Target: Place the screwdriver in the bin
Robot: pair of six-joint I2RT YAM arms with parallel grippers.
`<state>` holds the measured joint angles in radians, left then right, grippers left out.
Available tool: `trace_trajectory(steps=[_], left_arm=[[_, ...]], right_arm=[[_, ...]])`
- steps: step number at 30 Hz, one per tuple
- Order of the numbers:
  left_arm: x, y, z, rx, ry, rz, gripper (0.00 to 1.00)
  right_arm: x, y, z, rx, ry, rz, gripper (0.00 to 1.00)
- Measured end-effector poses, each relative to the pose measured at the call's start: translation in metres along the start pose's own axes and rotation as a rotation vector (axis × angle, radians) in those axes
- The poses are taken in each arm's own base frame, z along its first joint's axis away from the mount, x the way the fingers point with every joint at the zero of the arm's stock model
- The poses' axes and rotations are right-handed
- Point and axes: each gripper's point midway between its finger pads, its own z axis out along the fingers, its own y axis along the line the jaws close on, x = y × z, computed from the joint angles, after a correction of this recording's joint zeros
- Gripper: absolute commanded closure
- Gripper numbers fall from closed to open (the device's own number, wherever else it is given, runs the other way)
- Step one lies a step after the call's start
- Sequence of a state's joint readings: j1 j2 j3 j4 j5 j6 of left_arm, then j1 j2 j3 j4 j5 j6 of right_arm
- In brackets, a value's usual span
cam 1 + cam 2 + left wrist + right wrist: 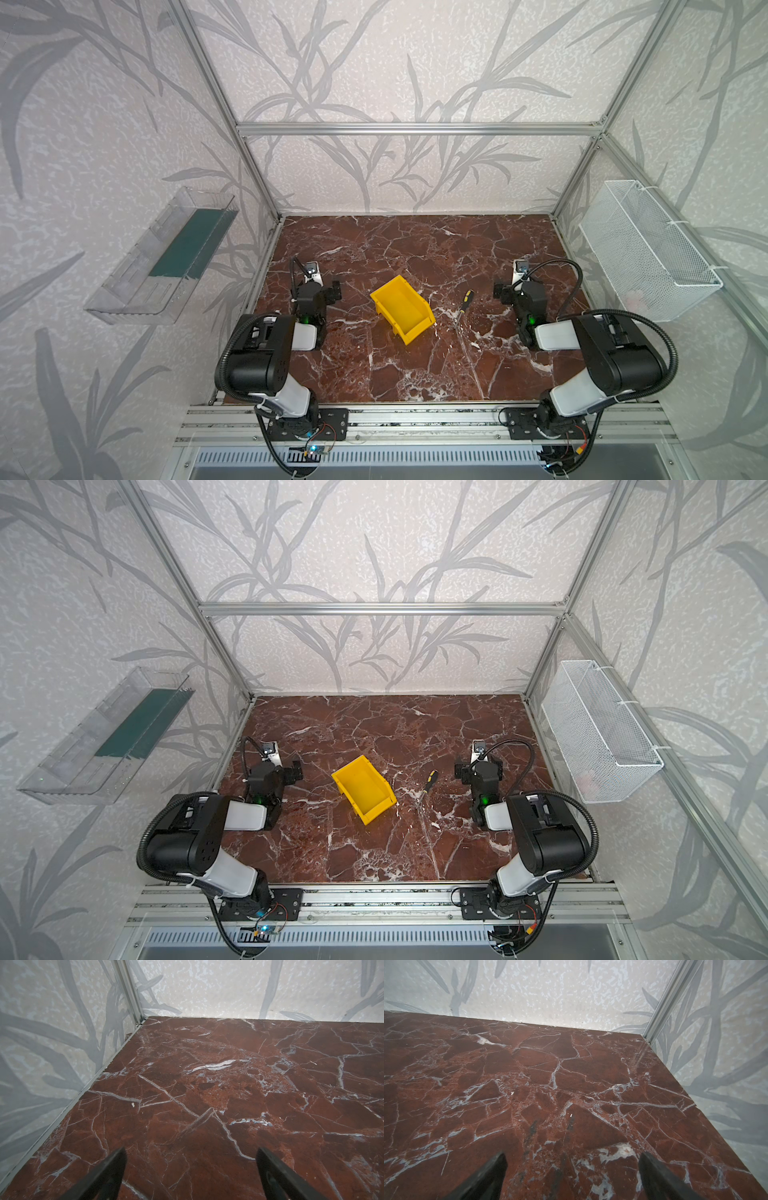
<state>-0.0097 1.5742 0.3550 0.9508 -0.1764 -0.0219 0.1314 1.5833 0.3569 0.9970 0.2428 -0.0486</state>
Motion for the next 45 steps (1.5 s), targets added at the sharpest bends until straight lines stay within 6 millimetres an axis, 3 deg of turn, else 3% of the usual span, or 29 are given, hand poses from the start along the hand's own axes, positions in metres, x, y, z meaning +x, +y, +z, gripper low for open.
trace_trajectory(steps=[22, 25, 30, 32, 38, 40, 42, 45], left_arm=[[-0.002, 0.008, -0.001, -0.045, 0.003, -0.015, 0.01], [-0.017, 0.014, -0.008, -0.079, 0.017, -0.018, 0.01], [-0.093, 0.009, -0.032, -0.029, -0.123, -0.032, 0.01], [-0.107, 0.007, -0.044, -0.012, -0.156, -0.037, 0.01], [-0.113, 0.005, -0.067, 0.013, -0.148, -0.056, 0.01], [-0.111, 0.001, -0.071, 0.027, -0.137, -0.069, 0.01], [-0.109, -0.008, -0.075, 0.055, -0.124, -0.083, 0.01], [-0.108, -0.03, -0.079, 0.12, -0.092, -0.096, 0.01]], right_arm=[[0.0, -0.001, -0.001, 0.005, -0.001, 0.0, 0.01], [0.002, -0.001, -0.007, 0.004, 0.004, -0.002, 0.01], [-0.018, 0.0, -0.02, 0.005, -0.037, -0.011, 0.01], [-0.034, -0.001, -0.029, 0.005, -0.058, -0.006, 0.01], [-0.108, -0.011, -0.058, -0.001, -0.156, 0.092, 0.01], [-0.124, -0.014, -0.069, -0.005, -0.192, 0.155, 0.01], [-0.125, -0.018, -0.077, -0.007, -0.209, 0.249, 0.01], [-0.104, -0.021, -0.081, -0.008, -0.185, 0.385, 0.01]])
